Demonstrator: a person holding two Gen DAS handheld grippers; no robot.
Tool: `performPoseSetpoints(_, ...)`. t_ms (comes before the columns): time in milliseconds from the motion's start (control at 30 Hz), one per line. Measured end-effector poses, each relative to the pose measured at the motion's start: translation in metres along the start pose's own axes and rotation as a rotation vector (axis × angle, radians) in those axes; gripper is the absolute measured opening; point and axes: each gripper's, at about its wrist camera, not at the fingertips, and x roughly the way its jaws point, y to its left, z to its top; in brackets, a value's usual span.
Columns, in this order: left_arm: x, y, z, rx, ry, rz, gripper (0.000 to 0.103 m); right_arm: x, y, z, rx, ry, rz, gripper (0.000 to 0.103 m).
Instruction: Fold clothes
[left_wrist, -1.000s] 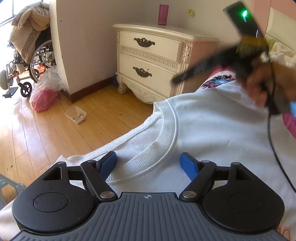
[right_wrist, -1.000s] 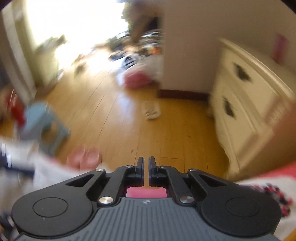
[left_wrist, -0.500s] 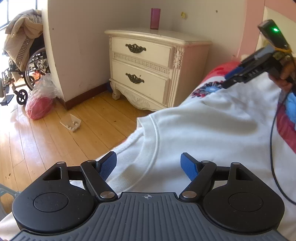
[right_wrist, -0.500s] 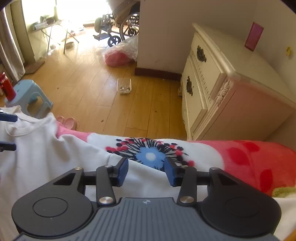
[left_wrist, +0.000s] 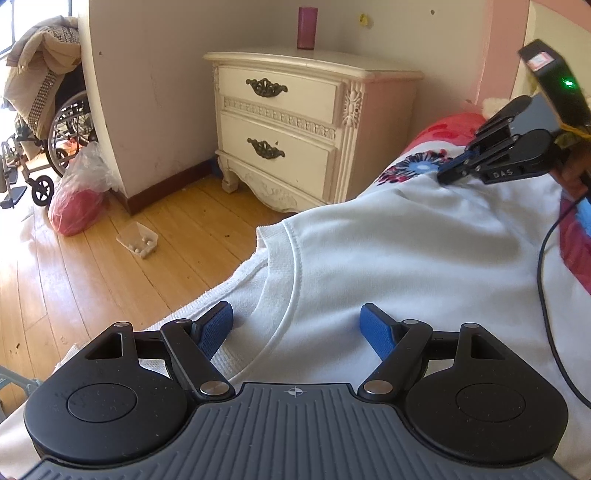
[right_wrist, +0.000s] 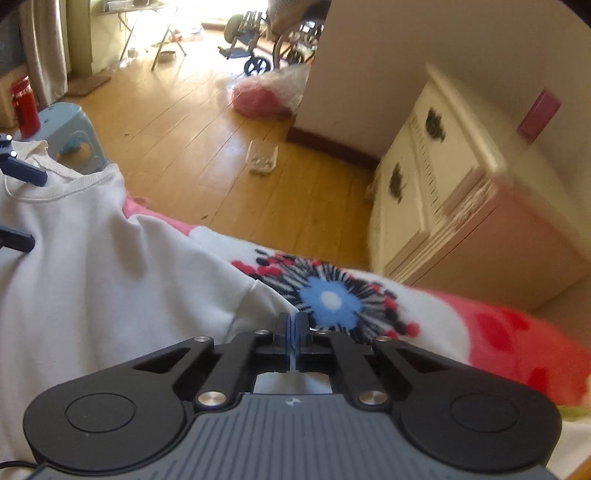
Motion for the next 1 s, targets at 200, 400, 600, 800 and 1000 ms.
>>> performPoseSetpoints(200,-0.001,-0.001,-0.002,0.003,0.001,0.011,0.077,-0.004,-0.02,-0.008,0.112,-0.037,-0.121,0.0)
performPoseSetpoints(400,0.0,-0.003,-0.001,0.0,0.002,0.019,0.077,0.019,-0.022,-0.014,0.163,-0.028,-0.157,0.001)
performPoseSetpoints(600,-0.003,0.0,0.002,-0.011,0.002,0.028,0.077,-0.007,-0.047,-0.018,0.349,-0.066,-0.244,0.026)
performPoseSetpoints(800,-0.031,0.014,0.021,-0.018,-0.034,0.073,0.077,-0.09,-0.084,-0.05,0.639,-0.216,-0.288,0.026)
performPoseSetpoints(1000,-0.101,0.041,0.039,0.072,-0.044,0.206,0.077,-0.151,-0.083,-0.099,0.787,-0.244,-0.27,0.026)
